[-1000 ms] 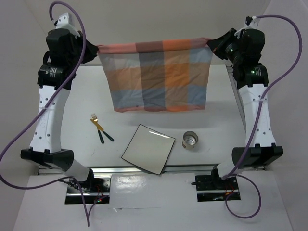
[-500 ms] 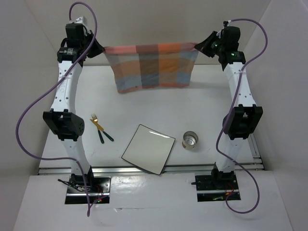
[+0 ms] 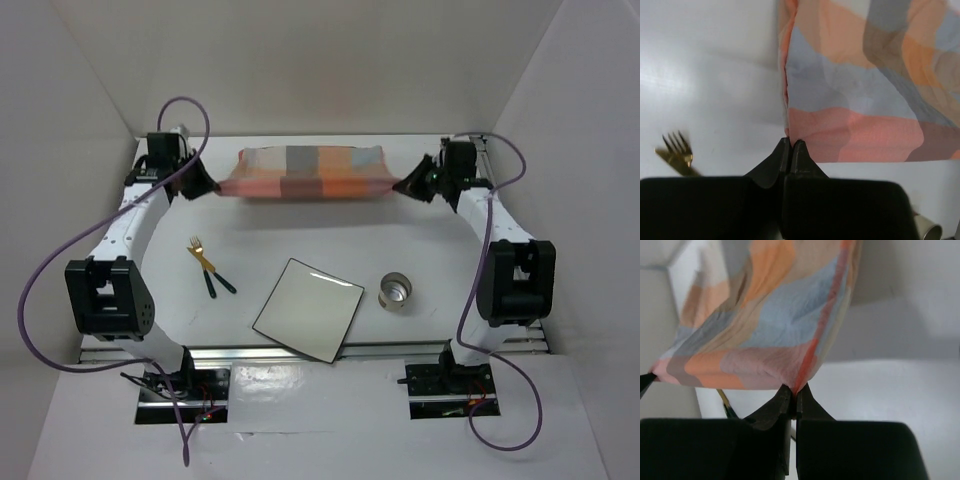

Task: Set the dinner table for one person

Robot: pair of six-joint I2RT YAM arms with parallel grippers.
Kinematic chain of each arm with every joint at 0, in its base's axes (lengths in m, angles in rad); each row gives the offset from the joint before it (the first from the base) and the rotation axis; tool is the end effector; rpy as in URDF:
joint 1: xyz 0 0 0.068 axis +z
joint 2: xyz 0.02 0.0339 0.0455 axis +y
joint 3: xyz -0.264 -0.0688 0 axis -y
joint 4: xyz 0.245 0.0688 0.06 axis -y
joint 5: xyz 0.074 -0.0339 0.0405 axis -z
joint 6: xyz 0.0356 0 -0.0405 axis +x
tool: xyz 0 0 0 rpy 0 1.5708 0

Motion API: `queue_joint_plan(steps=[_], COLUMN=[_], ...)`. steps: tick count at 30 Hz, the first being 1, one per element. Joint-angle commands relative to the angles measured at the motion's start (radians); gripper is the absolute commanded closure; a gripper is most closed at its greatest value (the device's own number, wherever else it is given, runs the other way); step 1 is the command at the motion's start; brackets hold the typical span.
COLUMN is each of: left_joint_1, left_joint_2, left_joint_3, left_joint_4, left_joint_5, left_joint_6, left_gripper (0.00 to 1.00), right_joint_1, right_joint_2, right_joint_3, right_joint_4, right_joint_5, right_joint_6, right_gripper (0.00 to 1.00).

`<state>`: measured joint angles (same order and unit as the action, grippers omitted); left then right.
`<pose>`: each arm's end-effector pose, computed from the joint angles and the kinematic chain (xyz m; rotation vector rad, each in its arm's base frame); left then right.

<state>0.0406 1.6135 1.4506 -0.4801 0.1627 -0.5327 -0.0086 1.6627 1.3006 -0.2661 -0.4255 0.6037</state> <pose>0.3700 0.0093 0.3313 -0.5456 2.1740 -0.4500 0.3808 0.0114 0.2832 0.4391 2.2055 0.7956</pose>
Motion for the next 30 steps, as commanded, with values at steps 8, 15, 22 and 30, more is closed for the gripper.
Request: queue_joint_plan(steps=[8,15,22,30], left_joint_1=[0.022,0.022,-0.057,-0.183], left_joint_2=[-0.061,-0.160,-0.141,-0.026], left_joint_3=[-0.322,-0.228,-0.135,-0.154], left_joint_4=[-0.027,-0.112,-0.087,-0.080], left_joint_5=[-0.054,-0.075,-0.074,-0.126], left_joint_6=[-0.081,-0.035,0.016,0.007], left_gripper=[0.06,0.00,0.23,0.51], right_joint_1=[0.076,0.076,0.076,0.085], right_joint_2=[-0.093,-0.184,-0.309,-0.463], right_joint_3=[-0.293,-0.196,-0.161,-0.330], right_joint_4=[0.025,-0.103,-0.215,-0.355], right_joint_5=[0.092,0.223,0.316,0.410], right_joint_6=[-0.032,-0.032,-0.064,-0.064], right_gripper=[0.19,0.07,0.26,0.17])
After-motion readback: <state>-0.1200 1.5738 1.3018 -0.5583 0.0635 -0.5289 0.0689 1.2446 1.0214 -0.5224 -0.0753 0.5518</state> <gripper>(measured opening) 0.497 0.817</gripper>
